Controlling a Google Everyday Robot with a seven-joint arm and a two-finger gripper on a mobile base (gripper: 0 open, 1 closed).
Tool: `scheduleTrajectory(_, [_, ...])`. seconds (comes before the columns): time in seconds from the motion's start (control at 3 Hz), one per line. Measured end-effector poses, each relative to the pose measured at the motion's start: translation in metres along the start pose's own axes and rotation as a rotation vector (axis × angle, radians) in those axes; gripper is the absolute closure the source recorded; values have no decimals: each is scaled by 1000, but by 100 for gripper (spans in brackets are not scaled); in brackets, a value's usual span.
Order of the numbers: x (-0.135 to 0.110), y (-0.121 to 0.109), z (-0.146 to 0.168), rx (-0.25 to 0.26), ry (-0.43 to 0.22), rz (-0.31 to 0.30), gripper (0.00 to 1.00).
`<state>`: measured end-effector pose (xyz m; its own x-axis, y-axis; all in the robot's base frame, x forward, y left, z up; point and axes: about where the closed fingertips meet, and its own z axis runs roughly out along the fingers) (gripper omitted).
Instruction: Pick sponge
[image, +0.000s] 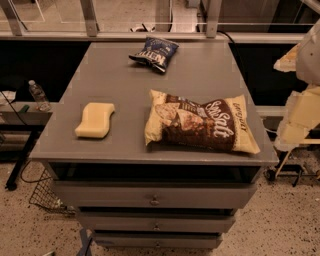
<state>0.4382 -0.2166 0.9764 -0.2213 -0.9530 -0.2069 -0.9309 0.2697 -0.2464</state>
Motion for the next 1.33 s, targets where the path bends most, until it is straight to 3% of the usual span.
scheduleTrajectory(0.33, [0,0,0,0,0,0,0])
scheduleTrajectory(0.67, [-38,-2,-1,-13,-40,-97,0])
scheduleTrajectory(1.0, [-111,8,2,-27,-50,-295,0])
scheduleTrajectory(1.33, [-215,32,17,-45,-30,-597,0])
